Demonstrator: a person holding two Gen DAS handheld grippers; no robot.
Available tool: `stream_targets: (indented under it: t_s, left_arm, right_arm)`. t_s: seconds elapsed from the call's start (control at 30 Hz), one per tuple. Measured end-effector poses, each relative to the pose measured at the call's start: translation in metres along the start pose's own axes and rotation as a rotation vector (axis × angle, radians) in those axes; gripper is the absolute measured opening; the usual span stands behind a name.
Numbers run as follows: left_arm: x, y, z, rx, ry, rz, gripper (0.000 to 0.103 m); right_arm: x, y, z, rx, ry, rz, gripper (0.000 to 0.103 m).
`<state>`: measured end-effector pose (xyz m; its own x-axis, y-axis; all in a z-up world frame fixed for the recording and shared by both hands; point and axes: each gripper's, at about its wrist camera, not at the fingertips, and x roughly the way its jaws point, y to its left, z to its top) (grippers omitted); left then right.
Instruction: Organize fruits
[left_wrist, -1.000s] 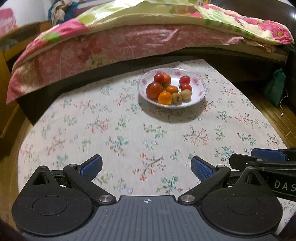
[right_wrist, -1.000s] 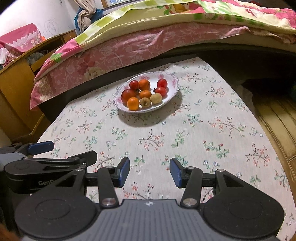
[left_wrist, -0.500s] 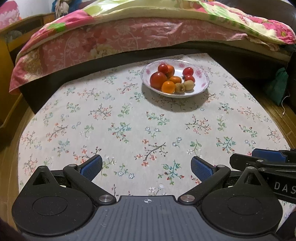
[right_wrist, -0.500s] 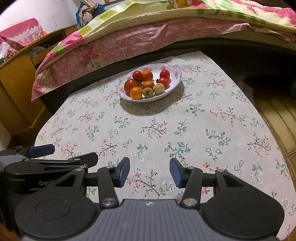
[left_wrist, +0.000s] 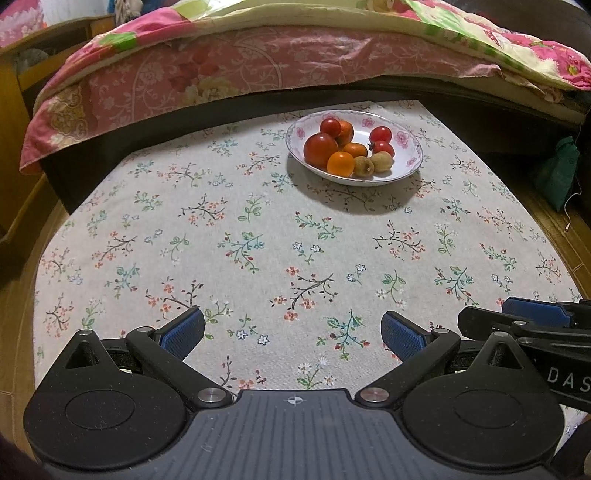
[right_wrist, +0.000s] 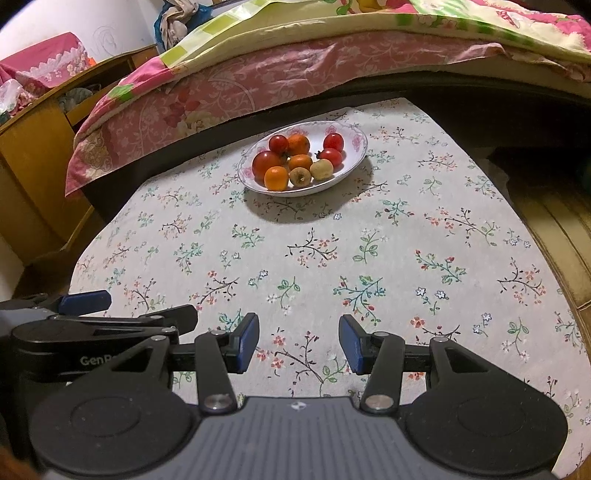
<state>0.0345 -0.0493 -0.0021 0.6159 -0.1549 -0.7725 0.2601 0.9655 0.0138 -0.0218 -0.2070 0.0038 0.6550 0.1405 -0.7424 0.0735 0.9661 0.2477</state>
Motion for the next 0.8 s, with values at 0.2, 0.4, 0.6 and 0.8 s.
stream_targets:
  t_s: [0.2,0.4,0.6,0.8]
  left_arm:
    - [0.0001,-0.0008,-0.0008,0.001,-0.005,0.003,0.103]
    - [-0.0024,-0.0012,-0.0011,0.010,-0.024,0.013,0.103]
    - [-0.0034,-0.0007,-0.0001,0.014,-0.035,0.015,0.103]
    - [-0.0043,-0.0008,-0.0002,0.020,-0.044,0.022,0.103]
  right_arm:
    - [0.0005,-0.0001,0.0001,0.000,0.001,0.001,0.047]
    - [0.0005,-0.0002,0.0000,0.001,0.000,0.002,0.047]
    - [0.0013,0.0006,-0.0009,0.001,-0.006,0.002,0.047]
    - [0.0007,0.0005,-0.0006,0.001,-0.010,0.004,0.047]
